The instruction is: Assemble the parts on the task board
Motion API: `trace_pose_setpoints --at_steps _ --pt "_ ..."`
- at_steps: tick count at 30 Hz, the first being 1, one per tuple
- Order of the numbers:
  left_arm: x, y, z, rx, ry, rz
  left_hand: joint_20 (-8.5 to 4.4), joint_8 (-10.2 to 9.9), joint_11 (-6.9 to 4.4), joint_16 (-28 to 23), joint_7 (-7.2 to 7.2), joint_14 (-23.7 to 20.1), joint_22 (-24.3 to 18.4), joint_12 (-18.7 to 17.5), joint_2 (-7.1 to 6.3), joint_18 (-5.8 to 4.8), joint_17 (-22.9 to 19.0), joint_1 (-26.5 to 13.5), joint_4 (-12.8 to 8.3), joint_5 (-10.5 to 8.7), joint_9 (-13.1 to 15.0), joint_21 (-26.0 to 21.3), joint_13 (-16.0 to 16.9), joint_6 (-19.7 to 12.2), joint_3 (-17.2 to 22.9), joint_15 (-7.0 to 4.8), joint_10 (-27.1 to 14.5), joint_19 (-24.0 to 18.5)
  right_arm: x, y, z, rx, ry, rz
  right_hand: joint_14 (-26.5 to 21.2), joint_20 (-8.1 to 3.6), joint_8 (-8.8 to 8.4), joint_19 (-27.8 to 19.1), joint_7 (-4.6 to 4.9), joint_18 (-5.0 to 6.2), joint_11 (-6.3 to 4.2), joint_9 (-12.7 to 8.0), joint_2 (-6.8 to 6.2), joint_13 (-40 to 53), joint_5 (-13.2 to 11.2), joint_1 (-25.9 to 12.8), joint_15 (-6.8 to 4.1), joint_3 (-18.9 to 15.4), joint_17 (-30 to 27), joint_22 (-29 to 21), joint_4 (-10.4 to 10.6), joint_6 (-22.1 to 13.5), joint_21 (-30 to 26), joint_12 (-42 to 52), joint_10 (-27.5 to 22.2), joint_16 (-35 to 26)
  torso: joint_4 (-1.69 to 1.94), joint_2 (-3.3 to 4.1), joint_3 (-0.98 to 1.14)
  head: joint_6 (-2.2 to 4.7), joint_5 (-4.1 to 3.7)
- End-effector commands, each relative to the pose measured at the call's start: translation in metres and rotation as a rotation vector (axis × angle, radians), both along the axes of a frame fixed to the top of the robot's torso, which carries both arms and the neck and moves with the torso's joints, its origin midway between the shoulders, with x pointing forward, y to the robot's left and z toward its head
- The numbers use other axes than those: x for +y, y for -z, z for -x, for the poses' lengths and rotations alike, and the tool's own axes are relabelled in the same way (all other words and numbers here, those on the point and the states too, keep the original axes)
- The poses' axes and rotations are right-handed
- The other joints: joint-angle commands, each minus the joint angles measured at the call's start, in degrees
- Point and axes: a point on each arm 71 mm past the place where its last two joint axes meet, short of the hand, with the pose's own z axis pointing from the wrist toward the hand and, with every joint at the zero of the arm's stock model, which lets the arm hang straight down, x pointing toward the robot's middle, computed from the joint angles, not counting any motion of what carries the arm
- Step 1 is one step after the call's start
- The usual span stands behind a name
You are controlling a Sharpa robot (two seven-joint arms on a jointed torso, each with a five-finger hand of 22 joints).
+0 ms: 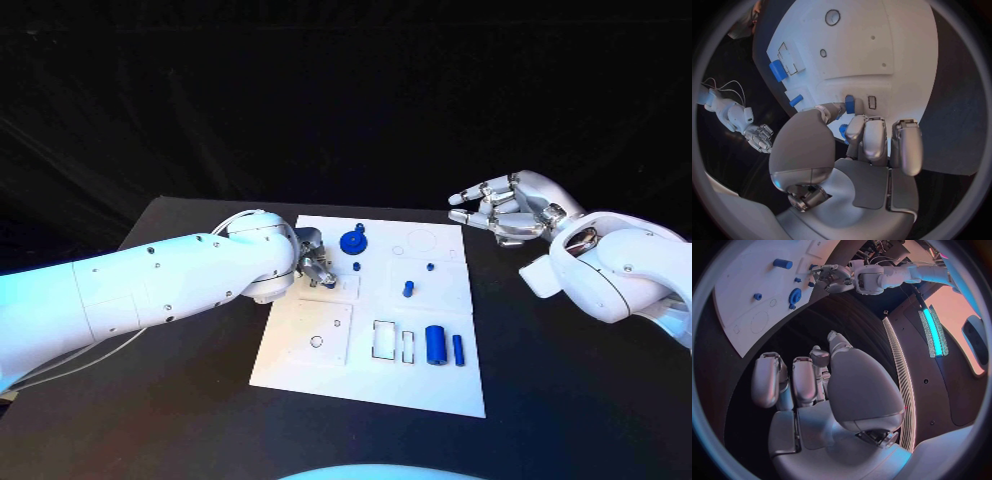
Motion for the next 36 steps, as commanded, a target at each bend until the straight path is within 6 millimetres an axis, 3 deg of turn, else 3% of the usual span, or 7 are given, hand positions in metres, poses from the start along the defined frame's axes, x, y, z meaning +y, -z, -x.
trace_pose_setpoints --at_steps 1,17,36 --pt "-0.0013 0.0029 0.0023 0.027 0.026 -0.031 -0.16 0.2 -0.18 -0.3 -0.56 1.3 2.3 -0.3 0.60 -0.40 0.1 -0.1 -11.1 0.24 0.1 0.3 -0.1 0.4 11.4 -0.55 0.3 0.5 0.0020 0.0006 0.0006 -0.004 -0.024 0.006 1.1 -0.05 -0.20 -0.1 0.20 0.74 -0.01 -0.1 0.18 -0.1 0.2 -0.5 -0.30 -0.5 -0.1 2.1 0.0 -0.3 -0.1 -0.3 -0.5 -0.2 -0.01 0.02 0.00 -0.01 -0.06" --pt "-0.0019 0.0042 0.0010 0.036 0.025 -0.035 -0.22 0.7 -0.37 -0.4 -0.88 1.3 2.4 -0.4 0.59 -0.41 0.1 -1.6 -10.5 -0.17 0.7 0.3 -0.2 0.5 10.8 -0.66 0.7 0.6 0.0025 0.0016 0.0007 0.000 -0.027 0.006 1.1 -0.05 -0.19 -0.1 0.20 0.75 0.00 -0.1 0.21 -0.1 0.3 -0.6 -0.30 -0.5 -0.1 2.0 0.1 -0.3 -0.2 -0.3 -0.5 -0.3 -0.04 0.01 0.04 0.00 -0.09" --pt "-0.0046 0.0065 -0.0020 0.054 0.022 -0.037 -0.74 1.7 -1.39 -0.5 -2.32 1.5 2.8 -0.1 0.98 -0.52 0.3 -5.4 -5.9 -0.83 2.1 0.3 0.0 1.2 2.3 -1.38 1.3 0.9 0.0019 0.0015 0.0015 0.001 -0.027 0.006 1.1 -0.05 -0.18 -0.1 0.20 0.76 0.01 -0.1 0.21 -0.3 0.3 -0.9 -0.29 -0.7 -0.1 2.0 0.2 -0.3 -0.3 -0.4 -0.5 -0.4 -0.03 0.08 0.04 -0.09 -0.49"
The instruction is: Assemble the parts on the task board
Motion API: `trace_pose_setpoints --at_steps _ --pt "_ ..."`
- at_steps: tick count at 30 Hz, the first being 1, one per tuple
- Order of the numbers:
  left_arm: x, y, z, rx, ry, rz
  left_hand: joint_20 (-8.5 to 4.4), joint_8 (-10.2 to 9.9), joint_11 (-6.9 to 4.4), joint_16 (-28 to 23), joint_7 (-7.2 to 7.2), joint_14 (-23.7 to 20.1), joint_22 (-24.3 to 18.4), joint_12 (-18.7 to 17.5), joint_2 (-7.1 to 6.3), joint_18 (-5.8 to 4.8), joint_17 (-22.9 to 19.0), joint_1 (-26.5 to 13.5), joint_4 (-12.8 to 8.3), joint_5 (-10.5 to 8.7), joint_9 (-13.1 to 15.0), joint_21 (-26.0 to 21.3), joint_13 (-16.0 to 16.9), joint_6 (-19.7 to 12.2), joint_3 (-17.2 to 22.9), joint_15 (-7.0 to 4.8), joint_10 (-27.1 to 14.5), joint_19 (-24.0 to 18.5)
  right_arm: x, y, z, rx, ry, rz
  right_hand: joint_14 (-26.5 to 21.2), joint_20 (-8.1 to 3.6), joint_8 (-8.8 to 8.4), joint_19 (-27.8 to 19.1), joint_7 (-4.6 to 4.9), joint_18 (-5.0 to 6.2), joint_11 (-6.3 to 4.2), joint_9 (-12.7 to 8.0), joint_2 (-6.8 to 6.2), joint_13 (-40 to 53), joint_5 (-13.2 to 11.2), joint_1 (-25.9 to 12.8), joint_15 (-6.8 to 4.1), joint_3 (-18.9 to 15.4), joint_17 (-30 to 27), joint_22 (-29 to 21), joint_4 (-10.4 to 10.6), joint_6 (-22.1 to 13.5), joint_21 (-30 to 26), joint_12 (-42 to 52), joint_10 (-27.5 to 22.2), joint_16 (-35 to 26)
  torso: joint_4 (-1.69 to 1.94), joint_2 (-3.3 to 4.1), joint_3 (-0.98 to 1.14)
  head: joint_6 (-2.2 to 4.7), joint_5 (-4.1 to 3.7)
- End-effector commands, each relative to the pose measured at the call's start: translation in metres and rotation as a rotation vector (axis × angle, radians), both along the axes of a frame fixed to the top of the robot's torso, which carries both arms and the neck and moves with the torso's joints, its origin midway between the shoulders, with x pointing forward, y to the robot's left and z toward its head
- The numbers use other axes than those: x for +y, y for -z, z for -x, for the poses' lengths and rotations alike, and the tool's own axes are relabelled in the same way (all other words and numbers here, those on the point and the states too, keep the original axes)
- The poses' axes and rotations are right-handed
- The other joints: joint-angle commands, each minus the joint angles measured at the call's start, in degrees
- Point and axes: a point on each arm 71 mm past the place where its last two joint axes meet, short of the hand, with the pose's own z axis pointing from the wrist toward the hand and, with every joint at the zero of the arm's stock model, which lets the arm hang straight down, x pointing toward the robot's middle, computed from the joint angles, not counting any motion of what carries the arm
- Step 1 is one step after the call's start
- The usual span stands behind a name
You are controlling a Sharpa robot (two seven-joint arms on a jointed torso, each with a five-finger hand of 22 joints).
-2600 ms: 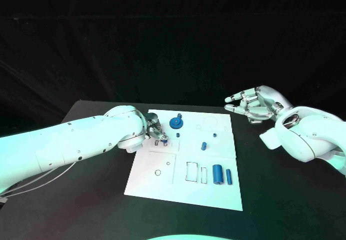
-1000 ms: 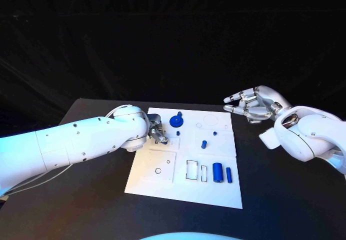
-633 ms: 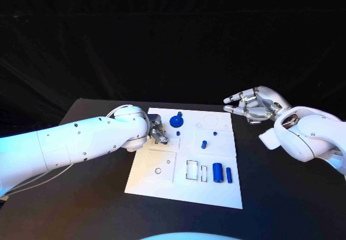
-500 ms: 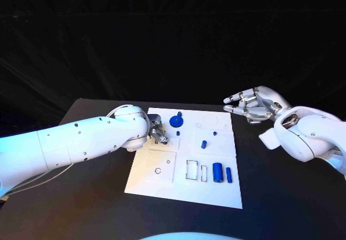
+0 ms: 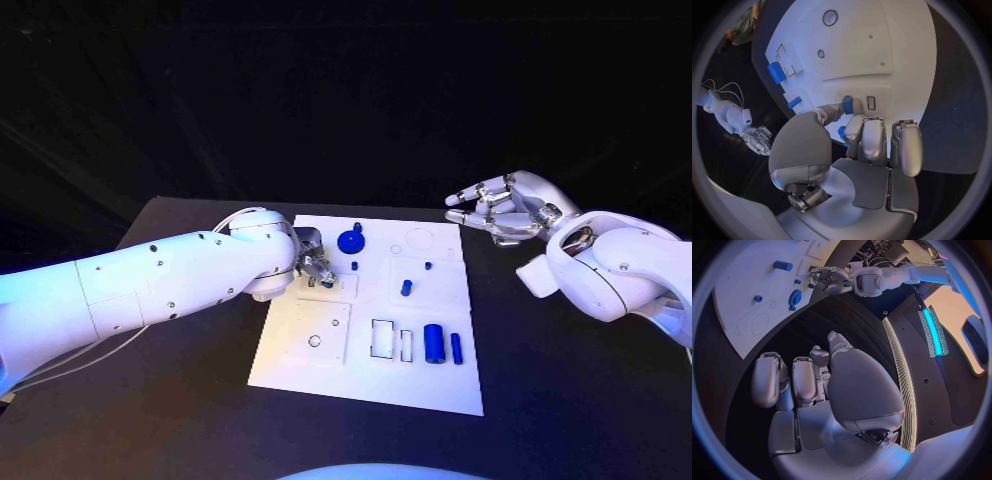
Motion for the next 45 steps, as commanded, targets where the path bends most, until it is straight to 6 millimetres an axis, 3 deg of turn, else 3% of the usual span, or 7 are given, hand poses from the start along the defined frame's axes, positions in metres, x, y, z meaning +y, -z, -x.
trace_pose_setpoints --at_steps 1,19,33,45 --pt "-0.002 0.005 0.002 0.036 0.013 -0.013 -0.34 0.3 -0.26 -0.2 -1.14 1.6 2.9 0.4 0.32 -0.52 0.1 -0.5 -1.7 -0.38 0.1 0.3 0.1 0.7 1.0 -0.45 0.2 0.5 0.002 0.000 0.001 -0.005 -0.019 0.004 1.1 -0.05 -0.18 -0.1 0.20 0.76 0.00 0.0 -0.02 0.0 0.3 -0.7 -0.29 -0.4 0.0 2.0 -0.1 -0.3 -0.3 -0.2 -0.5 -0.4 0.00 0.02 -0.02 0.07 -0.16" --pt "0.000 0.006 0.000 0.042 -0.003 -0.006 -0.51 0.2 -0.48 -0.4 -1.49 1.6 3.4 0.8 1.54 -0.63 0.3 -0.6 3.4 -0.37 0.2 0.4 0.5 2.0 -12.0 -0.65 0.2 0.8 0.001 0.000 0.001 -0.004 -0.019 0.005 1.1 -0.04 -0.17 -0.1 0.19 0.79 0.00 -0.1 0.00 -0.2 0.3 -1.2 -0.29 -0.7 0.0 1.8 0.2 -0.3 -0.6 -0.3 -0.5 -0.5 0.05 -0.06 -0.03 0.00 -0.26" --pt "0.003 0.004 -0.001 0.018 -0.026 0.014 -0.56 0.5 -0.41 -0.4 -1.40 1.7 3.5 0.9 2.28 -0.63 0.4 -1.1 7.5 -0.34 0.7 0.4 0.4 2.1 -19.1 -0.59 0.1 0.8 0.000 0.000 0.001 -0.005 -0.013 0.004 1.1 -0.04 -0.18 -0.1 0.17 0.82 0.00 -0.1 0.04 -0.4 0.3 -1.6 -0.29 -1.0 -0.1 1.7 0.5 -0.3 -0.8 -0.4 -0.5 -0.6 0.02 -0.01 -0.04 0.38 -0.28" --pt "0.007 -0.005 -0.002 -0.005 -0.041 0.034 -0.54 0.4 -0.33 -0.5 -1.31 1.7 3.4 0.9 2.74 -0.62 0.4 -1.5 8.5 -0.25 0.8 0.3 0.3 1.9 -22.4 -0.54 0.0 0.8 -0.002 0.000 -0.001 -0.007 -0.005 0.006 1.1 -0.04 -0.19 -0.1 0.17 0.83 0.00 -0.1 0.00 -0.4 0.3 -1.7 -0.29 -1.0 0.0 1.7 0.5 -0.4 -0.8 -0.4 -0.5 -0.7 0.09 -0.06 -0.05 0.42 -0.43"
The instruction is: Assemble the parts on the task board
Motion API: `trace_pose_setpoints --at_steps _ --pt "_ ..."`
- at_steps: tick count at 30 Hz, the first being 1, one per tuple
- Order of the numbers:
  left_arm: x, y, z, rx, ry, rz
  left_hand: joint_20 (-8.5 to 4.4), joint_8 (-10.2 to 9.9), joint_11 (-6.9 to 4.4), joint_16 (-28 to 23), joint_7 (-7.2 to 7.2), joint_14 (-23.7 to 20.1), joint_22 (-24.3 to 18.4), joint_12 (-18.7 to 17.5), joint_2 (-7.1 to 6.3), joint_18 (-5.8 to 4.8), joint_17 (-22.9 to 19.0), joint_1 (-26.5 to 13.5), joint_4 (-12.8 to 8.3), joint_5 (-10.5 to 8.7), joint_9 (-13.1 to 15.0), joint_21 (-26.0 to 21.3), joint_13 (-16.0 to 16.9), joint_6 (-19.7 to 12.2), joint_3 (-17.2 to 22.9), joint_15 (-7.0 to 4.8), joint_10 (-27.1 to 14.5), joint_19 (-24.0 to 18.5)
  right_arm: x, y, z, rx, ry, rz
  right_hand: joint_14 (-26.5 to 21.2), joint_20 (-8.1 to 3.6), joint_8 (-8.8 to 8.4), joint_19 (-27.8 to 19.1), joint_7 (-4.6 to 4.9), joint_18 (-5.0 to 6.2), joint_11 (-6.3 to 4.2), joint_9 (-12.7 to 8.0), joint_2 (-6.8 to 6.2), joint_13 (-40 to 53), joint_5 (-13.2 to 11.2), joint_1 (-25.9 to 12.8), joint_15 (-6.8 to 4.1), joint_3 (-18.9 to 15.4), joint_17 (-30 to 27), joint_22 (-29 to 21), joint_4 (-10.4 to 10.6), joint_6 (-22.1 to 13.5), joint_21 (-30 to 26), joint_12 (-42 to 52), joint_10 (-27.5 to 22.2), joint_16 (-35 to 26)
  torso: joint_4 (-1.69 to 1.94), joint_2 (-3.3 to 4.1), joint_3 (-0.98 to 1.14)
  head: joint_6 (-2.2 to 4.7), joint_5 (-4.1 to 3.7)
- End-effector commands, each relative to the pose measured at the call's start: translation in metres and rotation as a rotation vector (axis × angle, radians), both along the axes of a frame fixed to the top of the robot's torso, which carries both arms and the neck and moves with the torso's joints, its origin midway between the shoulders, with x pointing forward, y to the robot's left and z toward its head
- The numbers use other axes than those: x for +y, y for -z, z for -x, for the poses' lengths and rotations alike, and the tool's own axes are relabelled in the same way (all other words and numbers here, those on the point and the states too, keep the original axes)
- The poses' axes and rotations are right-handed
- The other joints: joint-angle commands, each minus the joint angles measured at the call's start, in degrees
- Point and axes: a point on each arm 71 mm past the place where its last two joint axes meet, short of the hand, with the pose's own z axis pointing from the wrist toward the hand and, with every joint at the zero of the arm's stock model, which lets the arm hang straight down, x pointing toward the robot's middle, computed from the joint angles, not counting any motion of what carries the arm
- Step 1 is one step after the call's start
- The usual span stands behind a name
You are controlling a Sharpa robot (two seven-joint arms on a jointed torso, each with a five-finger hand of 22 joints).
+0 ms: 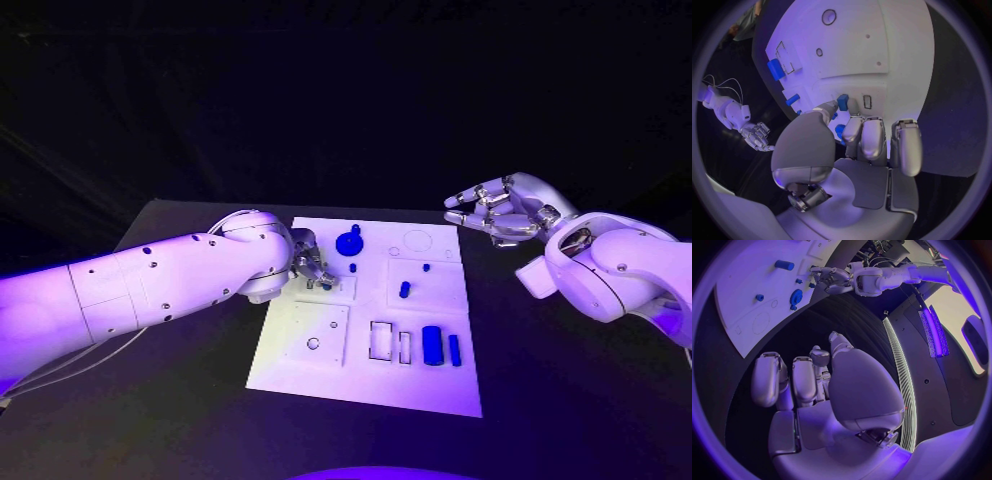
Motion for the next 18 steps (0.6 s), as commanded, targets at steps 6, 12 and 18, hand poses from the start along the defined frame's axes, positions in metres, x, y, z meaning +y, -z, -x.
trace_pose_setpoints --at_steps 6,12,18 --pt "0.002 -0.018 -0.004 -0.023 -0.017 0.035 -0.30 0.0 0.19 -0.3 0.43 1.5 3.4 0.1 0.85 -0.62 0.1 -0.6 0.1 -0.01 0.0 0.0 -0.3 -0.4 -3.1 -0.29 -0.6 1.0 0.000 0.000 -0.001 -0.008 -0.007 0.003 1.1 -0.04 -0.20 -0.1 0.17 0.83 -0.02 -0.1 -0.06 -0.2 0.3 -0.6 -0.28 -0.5 -0.1 1.7 0.2 -0.4 -0.2 -0.2 -0.6 -0.3 0.06 -0.06 0.00 0.11 0.14" --pt "0.010 -0.030 -0.010 -0.031 -0.034 0.043 -0.26 -0.2 0.28 -0.3 0.53 1.5 3.3 -0.2 1.42 -0.59 0.1 -1.3 0.1 -0.02 0.0 -0.1 -0.6 -0.6 -5.7 -0.21 -0.9 1.0 0.000 0.002 -0.002 -0.005 -0.006 0.003 1.1 -0.04 -0.21 -0.1 0.18 0.85 -0.01 -0.1 -0.08 -0.2 0.3 -0.7 -0.28 -0.6 -0.2 1.6 0.3 -0.4 -0.3 -0.3 -0.6 -0.4 0.01 -0.02 0.04 0.25 0.39" --pt "0.024 -0.040 -0.023 -0.043 -0.085 0.062 0.10 -2.9 1.28 -0.4 1.81 1.5 2.0 -2.7 2.07 -0.34 0.0 1.4 0.0 0.04 -1.6 -0.8 -3.5 -3.2 -7.4 0.51 -2.9 0.4 0.000 0.003 -0.002 -0.002 -0.006 0.003 1.1 -0.04 -0.22 -0.1 0.17 0.84 -0.01 -0.1 -0.08 -0.2 0.3 -0.8 -0.28 -0.6 -0.2 1.6 0.3 -0.4 -0.3 -0.2 -0.6 -0.4 0.10 0.00 0.01 0.41 0.35"
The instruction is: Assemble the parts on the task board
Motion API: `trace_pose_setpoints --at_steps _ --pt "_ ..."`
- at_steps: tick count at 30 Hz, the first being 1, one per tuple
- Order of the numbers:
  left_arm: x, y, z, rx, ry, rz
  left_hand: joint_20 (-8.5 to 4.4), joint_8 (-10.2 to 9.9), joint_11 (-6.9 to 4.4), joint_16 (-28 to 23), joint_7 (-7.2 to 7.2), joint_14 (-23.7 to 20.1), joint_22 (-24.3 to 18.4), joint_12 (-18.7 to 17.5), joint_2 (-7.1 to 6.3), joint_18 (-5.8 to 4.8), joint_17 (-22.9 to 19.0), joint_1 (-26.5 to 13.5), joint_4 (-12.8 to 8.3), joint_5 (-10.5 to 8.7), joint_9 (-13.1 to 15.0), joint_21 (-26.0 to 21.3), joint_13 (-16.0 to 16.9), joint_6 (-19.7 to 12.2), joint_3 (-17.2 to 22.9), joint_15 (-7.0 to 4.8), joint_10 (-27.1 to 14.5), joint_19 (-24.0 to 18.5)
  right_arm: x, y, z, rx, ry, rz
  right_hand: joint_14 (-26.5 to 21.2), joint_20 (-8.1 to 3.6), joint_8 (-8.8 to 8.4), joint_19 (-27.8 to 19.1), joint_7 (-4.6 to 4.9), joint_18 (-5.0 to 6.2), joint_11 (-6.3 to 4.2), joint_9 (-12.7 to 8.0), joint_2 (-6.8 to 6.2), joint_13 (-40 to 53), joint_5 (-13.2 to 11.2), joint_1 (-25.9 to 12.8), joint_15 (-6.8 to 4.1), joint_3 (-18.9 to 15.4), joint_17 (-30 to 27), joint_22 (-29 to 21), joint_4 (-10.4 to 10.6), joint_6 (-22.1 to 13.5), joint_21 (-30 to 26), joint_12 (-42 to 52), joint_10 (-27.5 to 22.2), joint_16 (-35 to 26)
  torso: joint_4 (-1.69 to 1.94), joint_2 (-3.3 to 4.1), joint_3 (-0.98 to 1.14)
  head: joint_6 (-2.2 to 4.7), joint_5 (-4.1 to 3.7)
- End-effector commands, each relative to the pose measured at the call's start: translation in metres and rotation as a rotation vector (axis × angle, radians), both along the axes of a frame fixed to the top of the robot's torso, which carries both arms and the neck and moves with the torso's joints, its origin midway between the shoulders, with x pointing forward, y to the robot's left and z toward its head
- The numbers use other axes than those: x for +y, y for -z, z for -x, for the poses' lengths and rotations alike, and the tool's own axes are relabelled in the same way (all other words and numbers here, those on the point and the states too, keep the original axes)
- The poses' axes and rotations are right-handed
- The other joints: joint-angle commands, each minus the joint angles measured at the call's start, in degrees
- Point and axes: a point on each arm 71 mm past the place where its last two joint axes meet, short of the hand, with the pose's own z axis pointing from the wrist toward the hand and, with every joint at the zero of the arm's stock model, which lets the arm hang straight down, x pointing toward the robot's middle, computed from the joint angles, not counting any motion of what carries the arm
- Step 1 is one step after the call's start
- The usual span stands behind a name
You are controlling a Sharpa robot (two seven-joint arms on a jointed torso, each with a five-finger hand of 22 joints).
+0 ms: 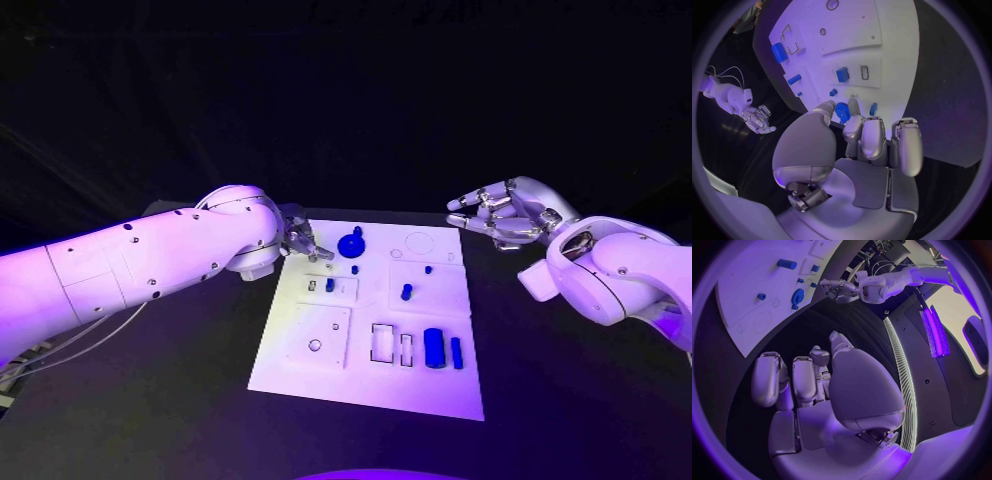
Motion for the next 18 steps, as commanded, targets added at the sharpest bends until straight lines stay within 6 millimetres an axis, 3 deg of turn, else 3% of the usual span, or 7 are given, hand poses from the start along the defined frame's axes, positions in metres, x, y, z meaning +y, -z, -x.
trace_pose_setpoints --at_steps 1,6,14,18 --pt "0.006 -0.004 -0.008 0.009 -0.029 0.032 0.25 -1.7 0.66 -0.4 0.71 1.4 1.5 -2.0 -0.03 -0.23 0.0 2.0 0.0 0.06 -1.1 -0.8 -2.2 -1.3 -0.9 0.67 -1.5 0.1 0.001 0.000 0.000 -0.006 -0.013 0.000 1.1 -0.04 -0.22 -0.1 0.01 0.84 0.15 -0.1 -0.03 0.0 0.3 -0.7 -0.28 -0.2 0.0 1.6 0.0 -0.3 -0.3 -0.3 -0.4 -0.2 0.07 0.04 -0.06 0.12 -0.01" --pt "0.014 -0.007 -0.020 -0.003 -0.062 0.041 0.61 -2.7 1.05 -0.4 1.14 1.4 0.8 -3.5 0.01 -0.07 0.0 3.4 0.0 0.09 -2.0 -1.2 -3.9 -1.6 -1.8 1.01 -2.7 -0.2 0.001 0.001 0.000 -0.004 -0.014 0.001 1.1 -0.04 -0.22 -0.1 0.01 0.85 0.15 -0.1 -0.03 0.0 0.3 -0.7 -0.28 -0.3 0.0 1.6 0.0 -0.3 -0.3 -0.3 -0.4 -0.2 -0.11 0.12 -0.06 0.26 0.16" --pt "0.018 -0.006 -0.036 -0.009 -0.088 0.017 0.80 -3.3 1.28 -0.5 1.39 1.4 0.6 -4.5 -0.09 -0.02 0.0 3.8 0.1 0.08 -2.6 -1.3 -5.0 -1.7 -2.7 1.20 -3.6 -0.3 0.002 0.002 0.000 -0.002 -0.016 0.001 1.1 -0.04 -0.22 -0.1 0.01 0.85 0.15 -0.1 -0.03 0.0 0.3 -0.7 -0.28 -0.3 0.0 1.6 0.0 -0.3 -0.3 -0.3 -0.4 -0.2 -0.04 0.23 -0.06 0.34 0.05" --pt "0.018 -0.004 -0.041 -0.007 -0.090 -0.006 0.84 -3.5 1.33 -0.5 1.44 1.4 0.6 -4.6 -0.05 -0.02 0.0 3.8 0.1 0.08 -2.7 -1.3 -5.1 -1.7 -2.8 1.23 -3.6 -0.3 0.003 0.003 0.000 -0.001 -0.017 0.001 1.1 -0.04 -0.22 -0.1 0.01 0.85 0.15 -0.1 -0.03 0.0 0.3 -0.7 -0.28 -0.3 0.0 1.6 0.0 -0.3 -0.3 -0.3 -0.4 -0.2 -0.07 0.19 0.07 0.14 0.24"
